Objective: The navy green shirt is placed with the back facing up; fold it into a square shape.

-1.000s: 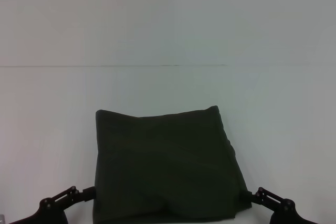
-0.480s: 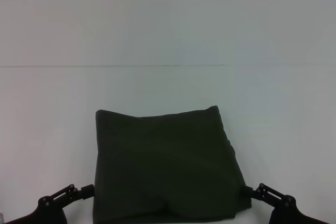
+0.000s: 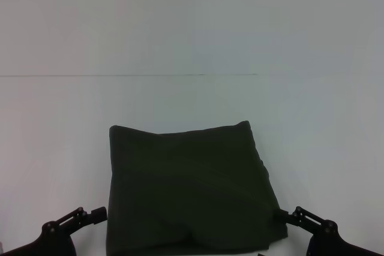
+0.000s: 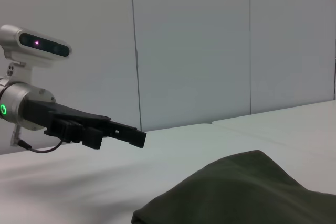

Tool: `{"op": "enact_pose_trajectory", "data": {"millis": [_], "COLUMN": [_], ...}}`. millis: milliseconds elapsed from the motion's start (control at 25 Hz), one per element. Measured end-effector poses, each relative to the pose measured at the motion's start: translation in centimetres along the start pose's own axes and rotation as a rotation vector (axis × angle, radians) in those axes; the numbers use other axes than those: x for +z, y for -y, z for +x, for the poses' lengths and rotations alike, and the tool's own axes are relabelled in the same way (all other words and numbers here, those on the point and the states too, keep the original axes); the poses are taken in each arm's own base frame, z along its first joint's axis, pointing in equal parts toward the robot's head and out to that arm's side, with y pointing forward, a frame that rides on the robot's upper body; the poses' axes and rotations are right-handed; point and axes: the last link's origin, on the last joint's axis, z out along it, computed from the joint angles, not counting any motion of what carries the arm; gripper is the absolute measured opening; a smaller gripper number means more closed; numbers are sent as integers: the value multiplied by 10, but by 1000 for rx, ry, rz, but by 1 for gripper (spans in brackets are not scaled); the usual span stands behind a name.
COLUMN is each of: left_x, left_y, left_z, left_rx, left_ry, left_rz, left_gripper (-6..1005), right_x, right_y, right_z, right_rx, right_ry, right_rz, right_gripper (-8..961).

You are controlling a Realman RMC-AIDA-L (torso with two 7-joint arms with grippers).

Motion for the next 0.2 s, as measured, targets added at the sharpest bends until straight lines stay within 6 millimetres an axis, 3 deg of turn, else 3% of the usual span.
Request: {"op": "enact_pose_trajectory", "data": {"millis": [200], "left_x": [0], "left_y": [0], "left_z": [0], "left_rx": [-2], "left_ry": [-1], "left_rz": [0], "left_gripper": [947], "right_x": [0], "right_y": [0], "right_z": [-1], "right_rx": [-1], "right_ry": [3], "right_rz": [-3], "right_gripper": [900]}}
